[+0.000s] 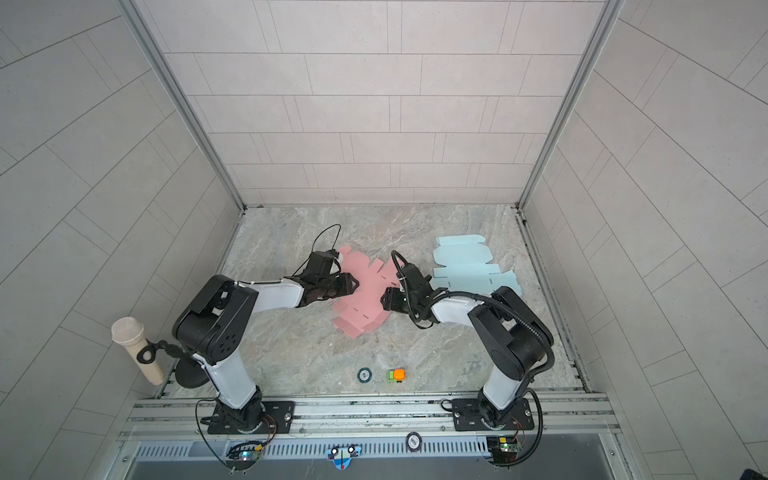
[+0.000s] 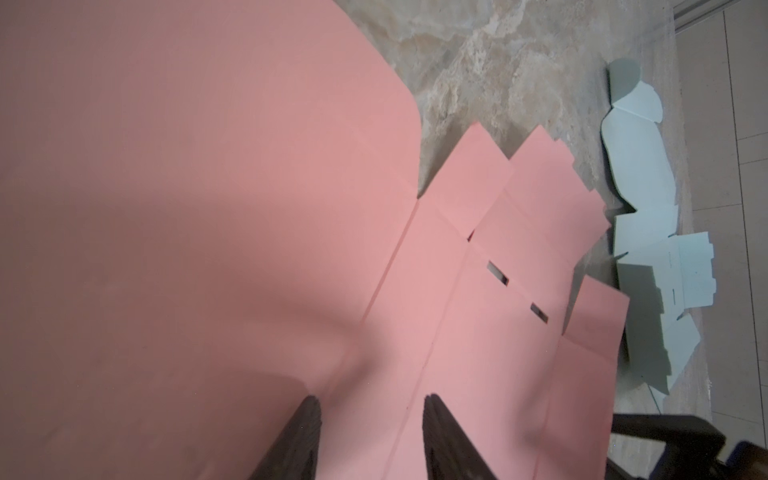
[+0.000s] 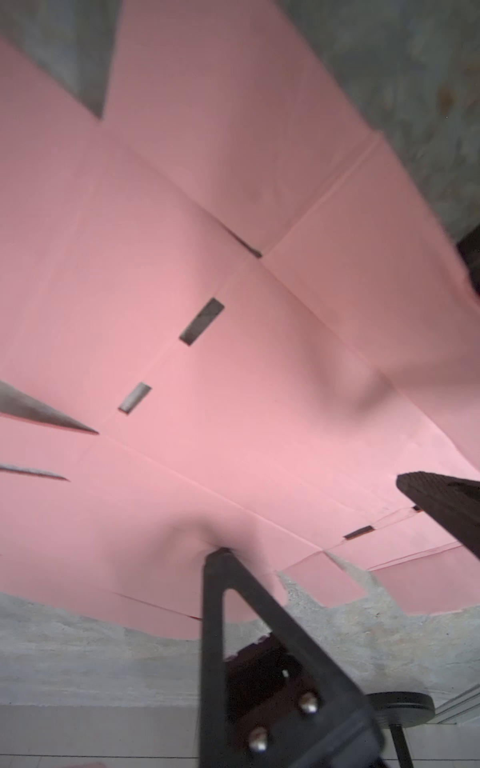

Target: Fold the paper box

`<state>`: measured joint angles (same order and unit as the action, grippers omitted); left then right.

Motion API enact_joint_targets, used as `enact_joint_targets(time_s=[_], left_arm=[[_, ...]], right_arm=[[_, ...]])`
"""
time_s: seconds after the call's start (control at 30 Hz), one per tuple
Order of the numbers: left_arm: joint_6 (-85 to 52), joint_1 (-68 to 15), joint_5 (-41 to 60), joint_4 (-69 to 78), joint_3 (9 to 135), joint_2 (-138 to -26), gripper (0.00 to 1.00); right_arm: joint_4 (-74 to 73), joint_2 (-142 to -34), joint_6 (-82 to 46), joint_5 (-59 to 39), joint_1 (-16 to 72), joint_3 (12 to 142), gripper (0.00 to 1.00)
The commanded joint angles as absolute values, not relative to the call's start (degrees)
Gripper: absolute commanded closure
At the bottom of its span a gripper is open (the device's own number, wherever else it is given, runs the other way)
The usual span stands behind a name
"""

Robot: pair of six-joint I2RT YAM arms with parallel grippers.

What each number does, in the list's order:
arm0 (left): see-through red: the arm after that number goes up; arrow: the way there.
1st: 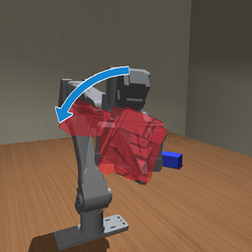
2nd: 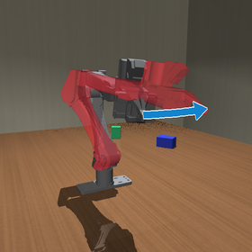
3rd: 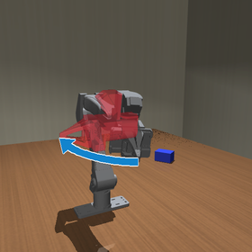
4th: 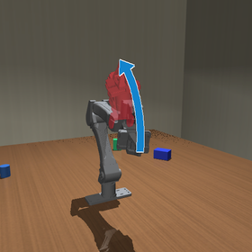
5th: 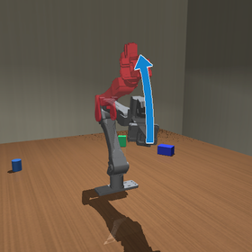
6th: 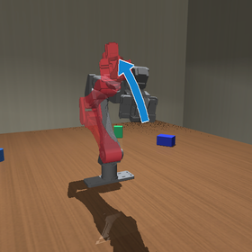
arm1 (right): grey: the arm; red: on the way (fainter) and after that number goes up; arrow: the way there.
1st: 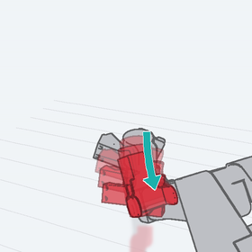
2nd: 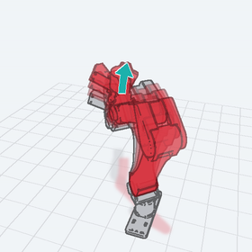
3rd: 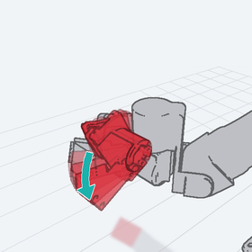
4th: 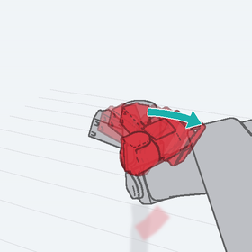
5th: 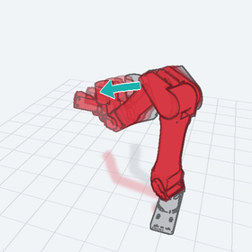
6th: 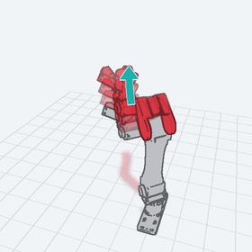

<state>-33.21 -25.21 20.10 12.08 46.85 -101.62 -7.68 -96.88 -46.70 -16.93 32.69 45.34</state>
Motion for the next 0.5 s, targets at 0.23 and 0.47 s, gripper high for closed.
enact_joint_targets(time_s=[0.23, 0.47], left_arm=[[-35.45, -30.03, 17.53, 11.14, 37.40, -95.10, 0.54], [-38.38, -33.05, 14.57, 13.91, 32.77, -92.74, 0.52]], right_arm=[[-0.39, -100.82, -42.39, -14.75, 31.37, 51.62, 0.50], [5.04, -102.29, -38.66, -11.11, 31.09, 55.43, 0.52]])
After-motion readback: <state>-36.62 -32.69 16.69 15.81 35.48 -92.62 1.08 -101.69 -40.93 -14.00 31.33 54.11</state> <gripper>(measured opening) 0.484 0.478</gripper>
